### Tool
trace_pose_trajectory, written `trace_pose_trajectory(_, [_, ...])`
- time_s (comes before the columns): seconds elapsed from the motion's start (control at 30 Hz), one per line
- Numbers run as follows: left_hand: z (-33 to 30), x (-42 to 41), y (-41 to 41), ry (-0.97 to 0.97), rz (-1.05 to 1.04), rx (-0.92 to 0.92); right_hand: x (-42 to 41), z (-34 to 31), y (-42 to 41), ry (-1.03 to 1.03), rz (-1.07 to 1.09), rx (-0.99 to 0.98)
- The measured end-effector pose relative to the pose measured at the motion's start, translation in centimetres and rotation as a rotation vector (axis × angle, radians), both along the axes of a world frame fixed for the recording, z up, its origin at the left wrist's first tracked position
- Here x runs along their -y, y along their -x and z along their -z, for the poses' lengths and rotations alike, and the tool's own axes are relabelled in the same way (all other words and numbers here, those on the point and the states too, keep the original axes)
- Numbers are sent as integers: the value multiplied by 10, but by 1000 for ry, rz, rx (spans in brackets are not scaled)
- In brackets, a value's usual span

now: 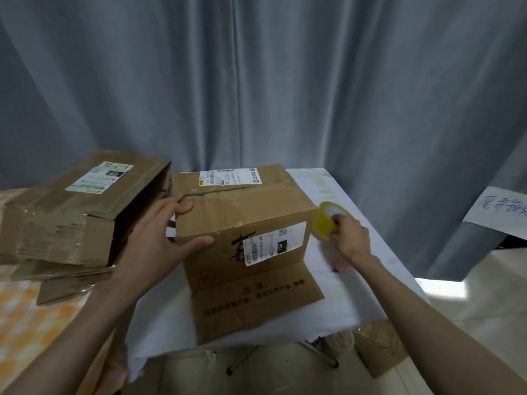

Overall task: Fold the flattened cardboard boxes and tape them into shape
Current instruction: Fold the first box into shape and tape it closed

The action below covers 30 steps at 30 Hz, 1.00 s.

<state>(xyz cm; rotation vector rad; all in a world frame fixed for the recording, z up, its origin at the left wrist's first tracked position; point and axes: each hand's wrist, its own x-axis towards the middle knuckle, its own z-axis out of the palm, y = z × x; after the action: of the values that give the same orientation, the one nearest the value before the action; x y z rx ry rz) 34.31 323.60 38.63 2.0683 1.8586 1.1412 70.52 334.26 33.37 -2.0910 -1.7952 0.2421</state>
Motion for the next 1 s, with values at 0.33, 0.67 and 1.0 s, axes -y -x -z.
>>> trace_pose_trajectory(0.33, [-3,4,-65,-77,-54,-86,49,-63,-25,-389,-91,-608])
trace_pose_trajectory(0.67, [-69,1,-102,-65,202,-11,114,-125,-1,-322,-407,-533])
trace_pose_trajectory(1.0, [-114,17,-120,-18,468,452,153,-162,31,-159,-577,-550])
